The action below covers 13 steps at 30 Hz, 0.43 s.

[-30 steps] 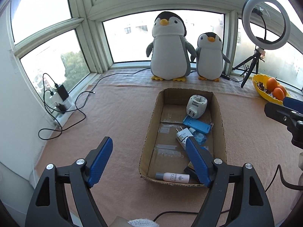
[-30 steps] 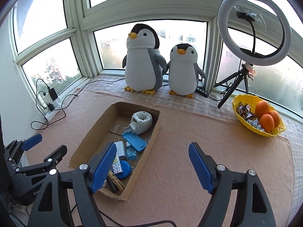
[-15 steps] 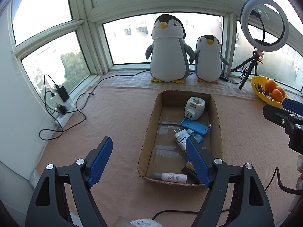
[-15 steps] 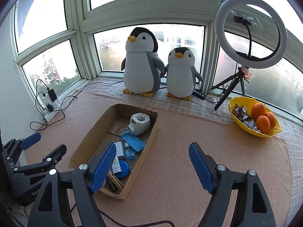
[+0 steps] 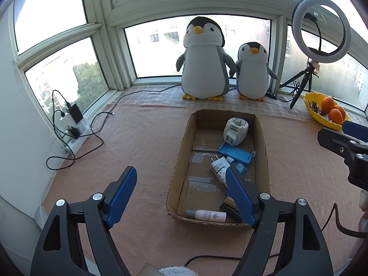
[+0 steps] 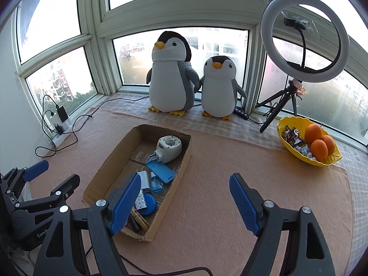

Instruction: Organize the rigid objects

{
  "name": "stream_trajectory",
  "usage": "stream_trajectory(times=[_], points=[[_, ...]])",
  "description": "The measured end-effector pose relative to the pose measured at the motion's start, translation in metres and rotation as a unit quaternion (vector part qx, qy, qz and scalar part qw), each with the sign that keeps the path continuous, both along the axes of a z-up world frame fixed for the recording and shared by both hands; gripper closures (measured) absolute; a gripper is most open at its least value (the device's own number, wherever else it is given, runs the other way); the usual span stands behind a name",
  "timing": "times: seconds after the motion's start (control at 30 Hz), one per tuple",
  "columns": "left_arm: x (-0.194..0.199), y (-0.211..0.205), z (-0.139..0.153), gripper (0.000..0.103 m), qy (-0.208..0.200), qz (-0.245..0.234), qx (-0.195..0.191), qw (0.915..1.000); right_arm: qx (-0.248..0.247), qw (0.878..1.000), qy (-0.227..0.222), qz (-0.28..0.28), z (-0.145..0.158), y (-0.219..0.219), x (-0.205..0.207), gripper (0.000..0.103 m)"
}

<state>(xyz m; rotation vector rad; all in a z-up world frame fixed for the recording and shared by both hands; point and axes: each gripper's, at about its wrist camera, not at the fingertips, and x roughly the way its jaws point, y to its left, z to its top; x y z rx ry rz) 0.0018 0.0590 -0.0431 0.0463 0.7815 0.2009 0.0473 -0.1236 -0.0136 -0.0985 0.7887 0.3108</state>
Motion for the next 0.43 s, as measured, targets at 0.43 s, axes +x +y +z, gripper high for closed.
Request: stream_trajectory(times=[0.43], points=[[0.0019, -0.0003, -0.0008, 0.023, 0.002, 0.002, 0.0, 1.0, -0.004, 1.0, 0.003, 0.001, -0.0024, 0.0002, 0.0013, 0.027]])
